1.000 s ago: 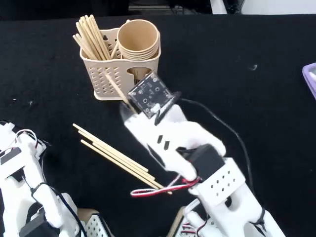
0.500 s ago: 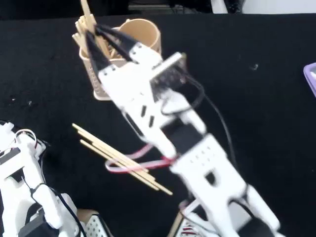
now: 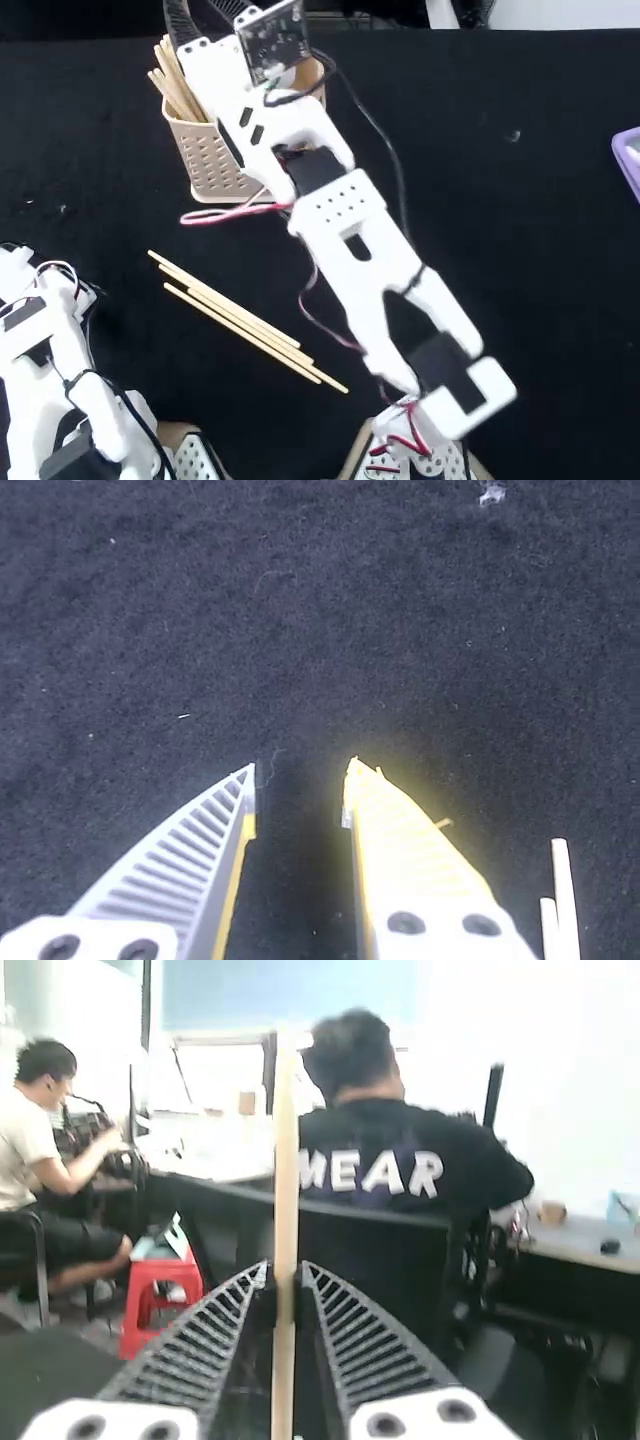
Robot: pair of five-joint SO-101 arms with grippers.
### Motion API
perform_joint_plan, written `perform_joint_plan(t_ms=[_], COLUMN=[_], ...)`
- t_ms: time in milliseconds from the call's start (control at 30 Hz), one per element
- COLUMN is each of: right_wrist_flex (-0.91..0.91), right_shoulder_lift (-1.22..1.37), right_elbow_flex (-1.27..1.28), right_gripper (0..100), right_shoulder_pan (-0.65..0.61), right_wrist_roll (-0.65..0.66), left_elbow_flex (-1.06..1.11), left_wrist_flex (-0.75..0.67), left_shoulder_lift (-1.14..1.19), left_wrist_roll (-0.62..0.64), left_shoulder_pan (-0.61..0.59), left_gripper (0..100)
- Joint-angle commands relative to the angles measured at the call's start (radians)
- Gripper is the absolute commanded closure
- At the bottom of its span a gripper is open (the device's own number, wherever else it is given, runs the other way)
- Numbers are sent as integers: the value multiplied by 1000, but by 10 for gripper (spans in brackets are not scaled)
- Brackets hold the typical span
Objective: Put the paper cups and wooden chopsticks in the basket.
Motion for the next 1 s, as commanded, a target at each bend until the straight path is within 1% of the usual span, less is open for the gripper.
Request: perform_joint_plan(t_ms=[0,267,367,500,533,700,767,833,967], right_wrist_flex=[-31,-11,117,305,345,511,629,796,1238], right_shoulder_lift=[41,73,39,12,7,-12,-56,-128,-305], right_elbow_flex=[-62,-31,-51,-127,-145,-271,-311,-338,-343], right_gripper=[988,986,964,829,815,815,815,815,815], right_shoulder_pan=[14,15,9,9,9,14,15,15,14], right_wrist_roll=[2,2,2,-5,-5,-5,0,2,2], left_elbow_flex=[-22,-22,-22,-22,-22,-21,-21,-21,-24], left_wrist_flex=[-18,-18,-18,-18,-18,-18,-18,-14,-11], left_shoulder_lift=[-20,-20,-20,-20,-20,-20,-20,-20,-20], left_wrist_roll=[-2,-2,-2,-2,-2,-2,-2,-2,-12], left_shoulder_pan=[10,10,10,10,10,10,10,10,10], left_gripper=[852,852,852,852,852,852,852,852,851])
